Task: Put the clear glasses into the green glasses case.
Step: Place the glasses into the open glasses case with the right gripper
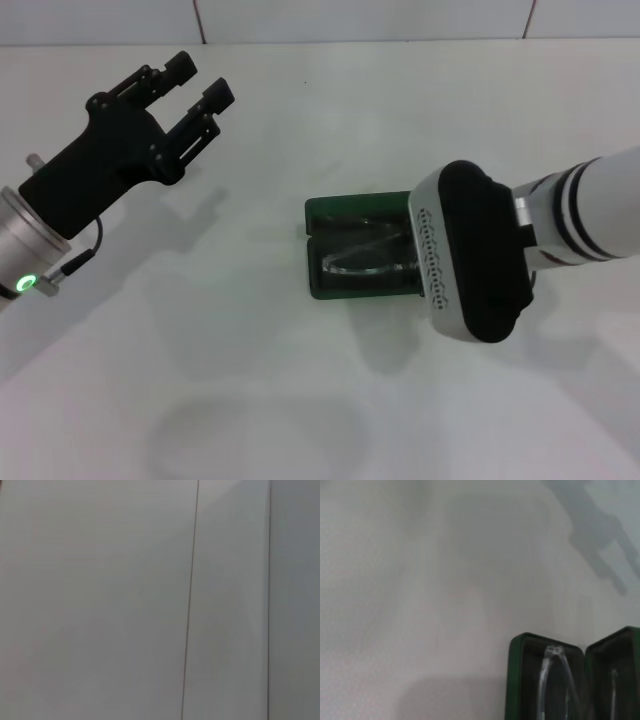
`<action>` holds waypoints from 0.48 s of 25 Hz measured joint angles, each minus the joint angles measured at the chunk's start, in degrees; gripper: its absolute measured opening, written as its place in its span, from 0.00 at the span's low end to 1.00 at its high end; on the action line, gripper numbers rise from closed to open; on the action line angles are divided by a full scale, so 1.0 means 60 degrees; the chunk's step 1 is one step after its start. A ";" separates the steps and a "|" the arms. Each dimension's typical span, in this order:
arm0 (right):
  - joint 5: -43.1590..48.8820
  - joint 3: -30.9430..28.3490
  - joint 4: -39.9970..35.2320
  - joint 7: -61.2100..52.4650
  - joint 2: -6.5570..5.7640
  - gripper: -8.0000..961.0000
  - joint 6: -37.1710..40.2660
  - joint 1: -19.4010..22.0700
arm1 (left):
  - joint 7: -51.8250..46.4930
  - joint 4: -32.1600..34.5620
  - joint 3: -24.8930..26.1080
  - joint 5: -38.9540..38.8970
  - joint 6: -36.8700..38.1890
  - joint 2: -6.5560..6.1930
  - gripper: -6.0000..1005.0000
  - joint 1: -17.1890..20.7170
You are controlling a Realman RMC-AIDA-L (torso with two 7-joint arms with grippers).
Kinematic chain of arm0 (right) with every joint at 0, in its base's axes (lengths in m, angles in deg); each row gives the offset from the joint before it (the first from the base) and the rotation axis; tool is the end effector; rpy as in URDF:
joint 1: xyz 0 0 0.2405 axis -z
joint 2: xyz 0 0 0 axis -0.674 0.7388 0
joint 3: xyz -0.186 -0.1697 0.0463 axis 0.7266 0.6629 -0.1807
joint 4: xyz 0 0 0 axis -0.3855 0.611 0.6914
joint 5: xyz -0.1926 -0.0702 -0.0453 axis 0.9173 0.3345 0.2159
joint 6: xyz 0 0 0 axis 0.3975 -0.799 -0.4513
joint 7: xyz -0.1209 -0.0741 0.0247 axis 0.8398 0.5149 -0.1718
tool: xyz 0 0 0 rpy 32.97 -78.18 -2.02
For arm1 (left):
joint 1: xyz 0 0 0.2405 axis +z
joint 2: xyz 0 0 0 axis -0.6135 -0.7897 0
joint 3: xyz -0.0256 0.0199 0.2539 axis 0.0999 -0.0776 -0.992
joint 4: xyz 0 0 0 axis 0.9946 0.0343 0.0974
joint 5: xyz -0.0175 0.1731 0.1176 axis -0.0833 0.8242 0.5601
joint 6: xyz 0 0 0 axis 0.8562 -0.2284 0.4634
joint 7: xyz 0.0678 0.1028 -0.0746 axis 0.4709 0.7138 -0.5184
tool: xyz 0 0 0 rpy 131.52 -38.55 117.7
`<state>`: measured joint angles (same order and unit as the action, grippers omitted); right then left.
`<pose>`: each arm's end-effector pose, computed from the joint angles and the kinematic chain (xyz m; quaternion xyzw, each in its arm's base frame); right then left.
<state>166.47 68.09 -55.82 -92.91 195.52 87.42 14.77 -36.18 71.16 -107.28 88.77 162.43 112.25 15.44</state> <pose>0.1310 0.3230 -0.0733 -0.9427 -0.2149 -0.1910 0.1696 -0.2663 0.3101 -0.0004 -0.8116 -0.1455 -0.4585 0.3314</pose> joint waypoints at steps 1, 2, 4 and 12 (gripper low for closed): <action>-0.0042 -0.0056 -0.0034 0.0000 0.0001 0.42 0.0061 0.0005 | 0.0000 -0.0001 0.0005 0.0000 -0.0002 -0.0004 0.64 0.0000; -0.0143 -0.0184 -0.0094 0.0001 0.0002 0.42 0.0180 0.0009 | 0.0000 -0.0001 0.0005 0.0001 -0.0003 -0.0006 0.64 -0.0001; -0.0323 -0.0342 -0.0138 0.0021 0.0004 0.41 0.0341 0.0010 | 0.0000 0.0014 0.0001 0.0013 -0.0005 -0.0009 0.64 -0.0008; -0.3092 -0.2515 -0.0183 0.1644 -0.0031 0.43 0.2301 -0.0027 | 0.0012 0.0039 0.0028 0.0006 0.0001 -0.0001 0.64 -0.0016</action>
<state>147.91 53.00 -56.92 -83.04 195.34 101.23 14.61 -36.11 71.39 -107.11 88.81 162.44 112.25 15.34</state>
